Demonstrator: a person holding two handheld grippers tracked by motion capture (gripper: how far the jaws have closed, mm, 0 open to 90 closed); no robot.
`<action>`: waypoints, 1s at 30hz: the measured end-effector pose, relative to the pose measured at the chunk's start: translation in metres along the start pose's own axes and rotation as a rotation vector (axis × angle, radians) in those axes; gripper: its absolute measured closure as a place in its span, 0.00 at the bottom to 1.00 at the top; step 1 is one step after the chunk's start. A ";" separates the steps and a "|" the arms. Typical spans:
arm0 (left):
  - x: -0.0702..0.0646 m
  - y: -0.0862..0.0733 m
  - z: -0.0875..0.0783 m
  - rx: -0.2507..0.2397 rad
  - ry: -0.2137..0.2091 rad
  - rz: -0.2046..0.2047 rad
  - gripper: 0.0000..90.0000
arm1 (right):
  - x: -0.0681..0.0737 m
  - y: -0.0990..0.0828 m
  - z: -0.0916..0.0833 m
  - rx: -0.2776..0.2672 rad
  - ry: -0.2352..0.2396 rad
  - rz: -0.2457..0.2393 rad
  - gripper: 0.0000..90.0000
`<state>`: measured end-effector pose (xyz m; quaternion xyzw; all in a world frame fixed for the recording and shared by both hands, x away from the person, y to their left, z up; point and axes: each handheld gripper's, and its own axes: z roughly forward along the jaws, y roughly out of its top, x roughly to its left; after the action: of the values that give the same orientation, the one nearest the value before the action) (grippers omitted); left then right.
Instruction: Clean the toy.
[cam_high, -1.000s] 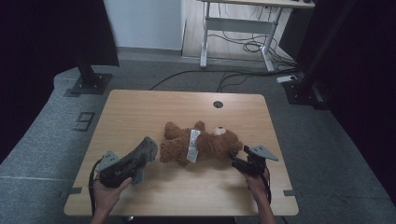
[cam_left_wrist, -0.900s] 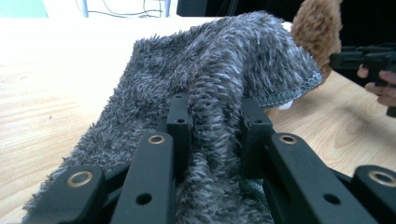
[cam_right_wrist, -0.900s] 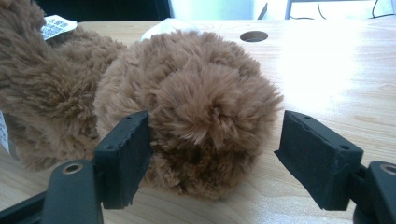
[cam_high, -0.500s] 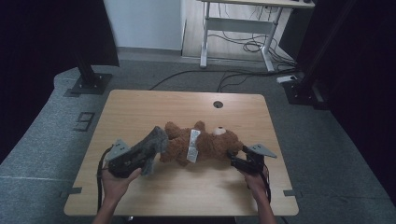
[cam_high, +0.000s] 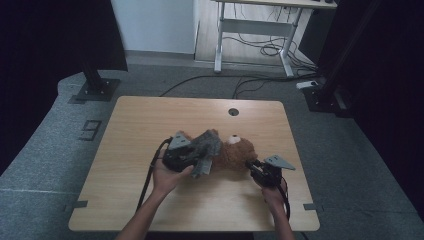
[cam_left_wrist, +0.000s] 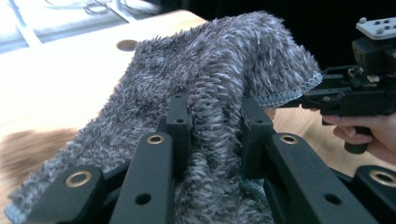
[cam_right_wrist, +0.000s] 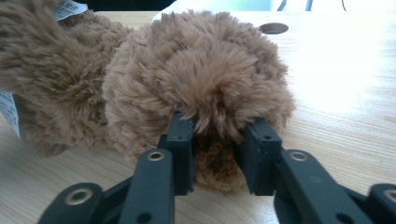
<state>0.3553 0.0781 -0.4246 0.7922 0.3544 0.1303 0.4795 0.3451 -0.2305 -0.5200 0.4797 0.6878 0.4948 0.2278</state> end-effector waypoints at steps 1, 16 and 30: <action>-0.001 0.001 0.008 0.014 -0.008 -0.011 0.78 | 0.000 0.000 0.000 0.001 0.000 0.001 0.82; 0.001 -0.014 0.048 0.083 -0.045 -0.066 0.78 | -0.005 0.002 -0.008 -0.048 -0.054 -0.002 0.49; 0.004 -0.021 0.043 0.098 -0.063 -0.053 0.78 | -0.012 0.014 0.008 -0.013 0.076 0.052 0.46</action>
<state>0.3722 0.0588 -0.4650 0.8087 0.3659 0.0750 0.4544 0.3623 -0.2372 -0.5127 0.4767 0.6802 0.5228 0.1918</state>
